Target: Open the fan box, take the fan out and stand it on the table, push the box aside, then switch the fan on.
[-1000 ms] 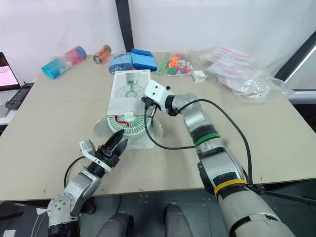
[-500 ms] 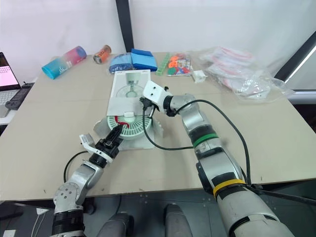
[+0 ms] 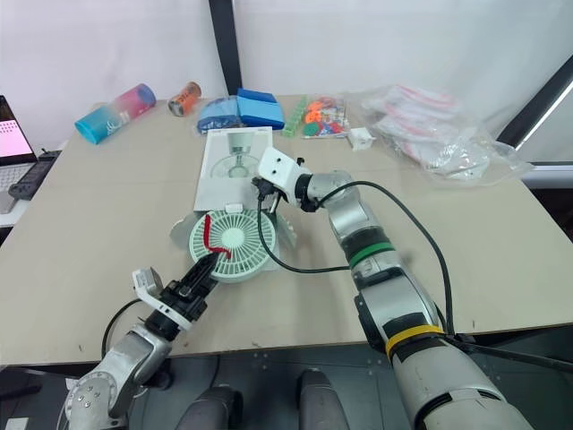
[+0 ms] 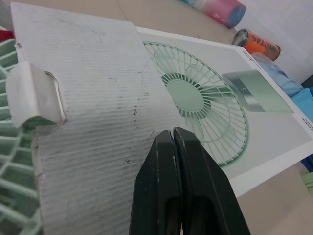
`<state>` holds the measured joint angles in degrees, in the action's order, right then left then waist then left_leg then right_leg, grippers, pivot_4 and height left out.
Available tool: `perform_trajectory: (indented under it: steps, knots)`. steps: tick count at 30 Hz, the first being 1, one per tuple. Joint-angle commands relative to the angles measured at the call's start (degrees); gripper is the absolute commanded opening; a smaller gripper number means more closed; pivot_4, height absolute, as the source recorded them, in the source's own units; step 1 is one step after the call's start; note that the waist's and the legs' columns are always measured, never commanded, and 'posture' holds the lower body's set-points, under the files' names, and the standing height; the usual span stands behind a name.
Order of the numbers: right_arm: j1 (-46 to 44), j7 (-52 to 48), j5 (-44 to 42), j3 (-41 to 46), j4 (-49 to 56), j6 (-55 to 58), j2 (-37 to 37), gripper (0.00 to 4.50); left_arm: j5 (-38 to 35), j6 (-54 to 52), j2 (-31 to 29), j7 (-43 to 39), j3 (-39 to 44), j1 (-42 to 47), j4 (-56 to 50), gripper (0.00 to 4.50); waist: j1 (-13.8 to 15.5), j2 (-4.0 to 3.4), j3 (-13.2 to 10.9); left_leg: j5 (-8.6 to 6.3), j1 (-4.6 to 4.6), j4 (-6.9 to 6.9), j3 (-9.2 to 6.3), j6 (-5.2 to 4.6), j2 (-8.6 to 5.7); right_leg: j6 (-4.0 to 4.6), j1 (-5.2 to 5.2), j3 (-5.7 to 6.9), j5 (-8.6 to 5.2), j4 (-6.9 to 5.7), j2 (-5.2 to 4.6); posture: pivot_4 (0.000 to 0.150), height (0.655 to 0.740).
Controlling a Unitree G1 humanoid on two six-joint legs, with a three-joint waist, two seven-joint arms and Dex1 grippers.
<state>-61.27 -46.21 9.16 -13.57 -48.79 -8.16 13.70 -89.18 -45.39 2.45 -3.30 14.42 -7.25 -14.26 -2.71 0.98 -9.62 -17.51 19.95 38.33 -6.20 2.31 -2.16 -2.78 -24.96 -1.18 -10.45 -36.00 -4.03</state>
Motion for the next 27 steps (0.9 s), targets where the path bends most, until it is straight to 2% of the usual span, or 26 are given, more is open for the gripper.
perform_trajectory:
  steps: [1, 15, 21, 22, 23, 27]
  knots:
    - [-0.5, -0.5, 0.1, -0.2, -0.3, -0.2, 0.1, 0.00, -3.5, -2.1, -3.0, 3.1, -0.6, -5.1, -3.3, 1.85, 0.0, 0.00, 0.0, 0.00, 0.00, 0.00, 0.00, 0.00, 0.00, 0.00, 0.00, 0.00, 0.00, 0.00, 0.00, 0.150, 0.7400]
    - [-0.8, -0.1, 0.0, -0.2, -0.8, -0.4, -0.5, 0.00, -7.6, 0.9, -3.7, 5.9, -3.0, -9.4, -7.3, 1.85, 0.1, 0.00, 0.0, -0.01, 0.00, 0.00, 0.01, 0.01, 0.00, 0.03, 0.02, 0.00, -0.02, 0.01, 0.00, 0.150, 0.7400]
    - [-1.3, 0.0, 0.0, -0.1, -1.4, -0.6, -0.8, 0.00, -7.2, 3.5, -2.9, 5.1, -2.8, -8.9, -8.3, 3.72, 0.1, 0.00, 0.0, 0.00, 0.00, 0.00, 0.01, 0.01, 0.00, 0.03, 0.03, 0.00, -0.03, 0.01, 0.00, 0.150, 0.7400]
    - [-1.4, 0.0, 0.0, -0.1, -1.6, -0.6, -0.9, 0.00, -7.2, 3.8, -3.0, 4.9, -2.7, -8.8, -8.3, 4.20, 0.1, 0.00, 0.0, 0.00, 0.00, 0.00, 0.01, 0.01, 0.00, 0.03, 0.02, 0.00, -0.03, 0.01, 0.00, 0.150, 0.7400]
    - [-1.5, -0.1, -0.1, 0.0, -1.5, -0.6, -0.9, 0.00, -7.5, 4.3, -3.2, 5.0, -2.6, -8.8, -8.5, 4.37, 0.1, 0.00, 0.0, 0.00, 0.00, 0.00, 0.02, 0.01, 0.01, 0.05, 0.00, 0.00, -0.04, 0.02, 0.01, 0.150, 0.7400]
    - [-2.2, -1.0, -2.0, 1.3, -0.3, 0.2, -1.2, 0.00, -8.8, 3.8, -5.5, 3.2, -2.0, -9.4, -10.0, 4.37, 0.1, 0.00, 0.0, 0.00, 0.00, 0.00, 0.02, 0.01, 0.00, 0.06, 0.00, 0.00, -0.04, 0.02, 0.01, 0.150, 0.7400]
